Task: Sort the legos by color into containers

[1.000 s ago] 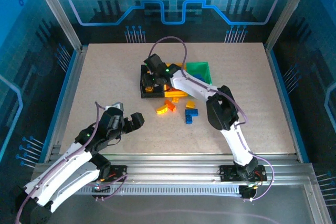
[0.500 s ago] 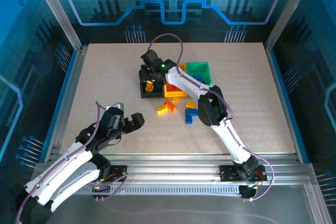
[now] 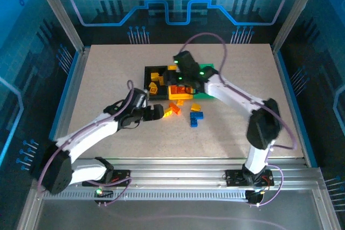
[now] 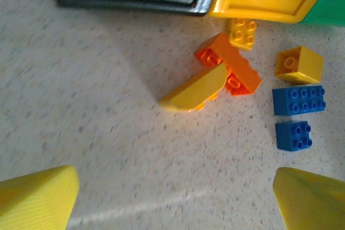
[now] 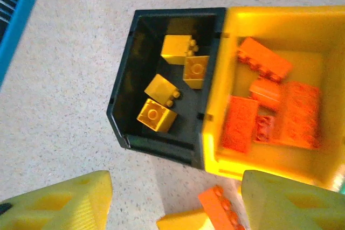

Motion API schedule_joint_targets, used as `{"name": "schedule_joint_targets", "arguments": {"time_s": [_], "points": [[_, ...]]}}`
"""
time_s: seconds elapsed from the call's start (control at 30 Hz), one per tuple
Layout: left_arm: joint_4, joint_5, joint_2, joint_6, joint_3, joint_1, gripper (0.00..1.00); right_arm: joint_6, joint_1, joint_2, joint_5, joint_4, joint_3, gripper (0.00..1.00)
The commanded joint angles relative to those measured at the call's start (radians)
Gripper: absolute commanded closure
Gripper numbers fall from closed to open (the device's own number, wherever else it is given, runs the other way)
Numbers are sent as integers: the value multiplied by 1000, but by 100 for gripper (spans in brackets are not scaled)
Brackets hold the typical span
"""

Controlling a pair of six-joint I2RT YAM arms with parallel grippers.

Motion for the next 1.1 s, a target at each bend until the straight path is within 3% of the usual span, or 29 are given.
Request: {"name": "schedule_joint_targets", "arguments": {"time_s": [0.0, 0.2, 0.4, 0.6, 1.07], "points": [[82, 2, 100, 154, 76, -31, 9, 52, -48, -133, -33, 58, -192, 34], [135, -149, 272, 264, 165, -116, 12, 59, -100, -363, -33, 59, -420, 34], [175, -327, 403, 301, 220, -169, 18, 70, -135, -470, -39, 51, -506, 34], [178, -337, 480, 313, 247, -168, 22, 67, -145, -510, -31, 39, -524, 34], [160, -335, 527, 239, 173, -206, 49, 70, -194, -555, -42, 34, -539, 33]]}}
